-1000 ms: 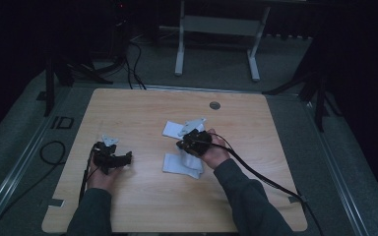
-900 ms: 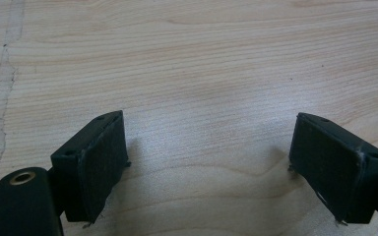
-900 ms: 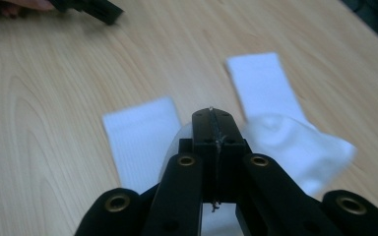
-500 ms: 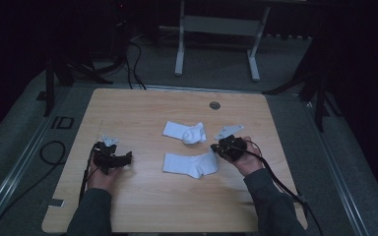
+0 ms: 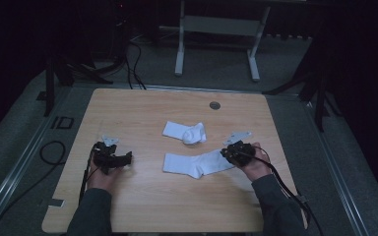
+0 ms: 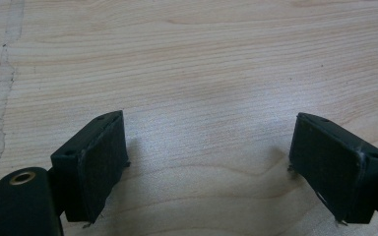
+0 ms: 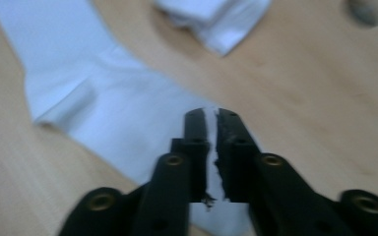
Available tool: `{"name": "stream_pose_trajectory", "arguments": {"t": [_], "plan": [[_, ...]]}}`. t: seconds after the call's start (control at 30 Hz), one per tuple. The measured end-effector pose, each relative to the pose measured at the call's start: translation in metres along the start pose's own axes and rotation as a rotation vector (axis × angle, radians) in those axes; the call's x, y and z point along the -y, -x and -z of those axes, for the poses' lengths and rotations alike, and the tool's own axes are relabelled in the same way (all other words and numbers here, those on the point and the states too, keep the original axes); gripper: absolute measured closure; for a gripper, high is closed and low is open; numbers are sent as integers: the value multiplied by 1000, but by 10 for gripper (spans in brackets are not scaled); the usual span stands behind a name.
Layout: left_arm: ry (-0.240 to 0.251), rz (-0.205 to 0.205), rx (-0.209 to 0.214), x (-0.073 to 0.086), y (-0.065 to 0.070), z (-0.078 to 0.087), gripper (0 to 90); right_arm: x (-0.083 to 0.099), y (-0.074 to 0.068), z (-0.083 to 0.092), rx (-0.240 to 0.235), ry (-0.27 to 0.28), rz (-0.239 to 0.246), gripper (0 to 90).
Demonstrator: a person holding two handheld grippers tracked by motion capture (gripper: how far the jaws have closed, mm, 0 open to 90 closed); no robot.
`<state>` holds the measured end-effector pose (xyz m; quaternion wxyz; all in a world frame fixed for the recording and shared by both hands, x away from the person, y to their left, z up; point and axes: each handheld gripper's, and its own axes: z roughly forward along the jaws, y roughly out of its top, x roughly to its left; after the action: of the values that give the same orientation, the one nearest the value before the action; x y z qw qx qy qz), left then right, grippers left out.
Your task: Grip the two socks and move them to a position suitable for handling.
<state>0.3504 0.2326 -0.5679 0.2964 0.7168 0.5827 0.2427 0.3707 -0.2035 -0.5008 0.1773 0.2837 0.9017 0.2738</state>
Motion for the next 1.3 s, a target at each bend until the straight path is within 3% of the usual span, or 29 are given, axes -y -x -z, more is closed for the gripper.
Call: {"name": "stream_pose_trajectory", "arguments": {"t": [0.17, 0.2, 0.5, 0.87, 1.03, 1.17, 1.3], "plan": [[0, 0, 0, 0, 0, 0, 145, 6, -14, -18, -63, -18, 3, 870], [1, 1, -1, 0, 0, 0, 145, 5, -23, -24, -98, -8, 4, 869], [0, 0, -1, 0, 0, 0, 145, 0, -50, -42, -158, -48, 79, 875], [0, 1, -1, 0, 0, 0, 145, -2, -71, -41, -288, -27, 88, 860], [0, 1, -2, 0, 0, 0, 145, -9, -80, -45, -318, -14, 109, 858], [0, 1, -1, 0, 0, 0, 145, -10, -80, -49, -361, 7, 84, 861], [0, 1, -1, 0, 0, 0, 145, -10, -80, -48, -361, 2, 96, 859]]}}
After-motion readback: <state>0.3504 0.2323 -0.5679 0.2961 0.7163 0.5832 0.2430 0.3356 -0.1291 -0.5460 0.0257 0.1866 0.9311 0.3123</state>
